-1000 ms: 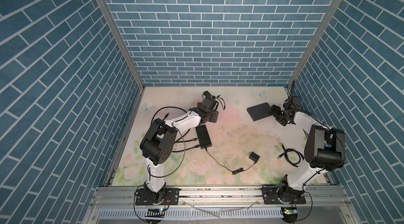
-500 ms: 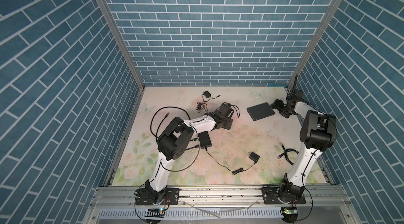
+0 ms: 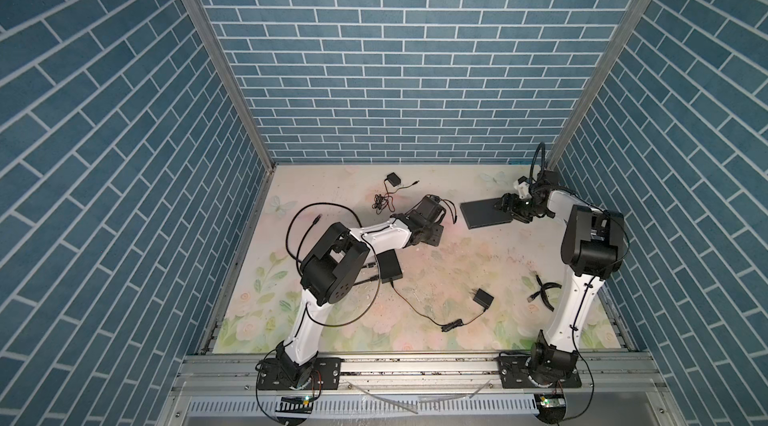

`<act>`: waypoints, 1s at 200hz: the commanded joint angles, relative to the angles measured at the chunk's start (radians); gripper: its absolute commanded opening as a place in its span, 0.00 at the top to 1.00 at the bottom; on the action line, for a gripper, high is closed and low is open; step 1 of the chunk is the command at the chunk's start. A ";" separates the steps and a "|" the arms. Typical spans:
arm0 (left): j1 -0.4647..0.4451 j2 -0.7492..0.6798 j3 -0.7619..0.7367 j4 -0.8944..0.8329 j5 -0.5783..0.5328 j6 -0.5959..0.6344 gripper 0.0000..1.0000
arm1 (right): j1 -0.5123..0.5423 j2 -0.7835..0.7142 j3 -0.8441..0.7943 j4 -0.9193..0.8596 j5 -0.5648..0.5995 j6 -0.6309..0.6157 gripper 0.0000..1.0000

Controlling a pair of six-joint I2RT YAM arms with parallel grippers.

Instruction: Insert the plug into the switch port

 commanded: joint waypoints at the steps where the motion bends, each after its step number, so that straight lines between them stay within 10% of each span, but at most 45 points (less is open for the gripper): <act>1: 0.036 -0.025 -0.007 -0.009 -0.028 0.006 0.44 | 0.048 -0.095 -0.083 -0.008 -0.101 -0.050 0.23; 200: 0.049 0.247 0.166 0.330 0.412 -0.325 0.43 | 0.146 -0.114 -0.196 0.276 0.004 0.331 0.22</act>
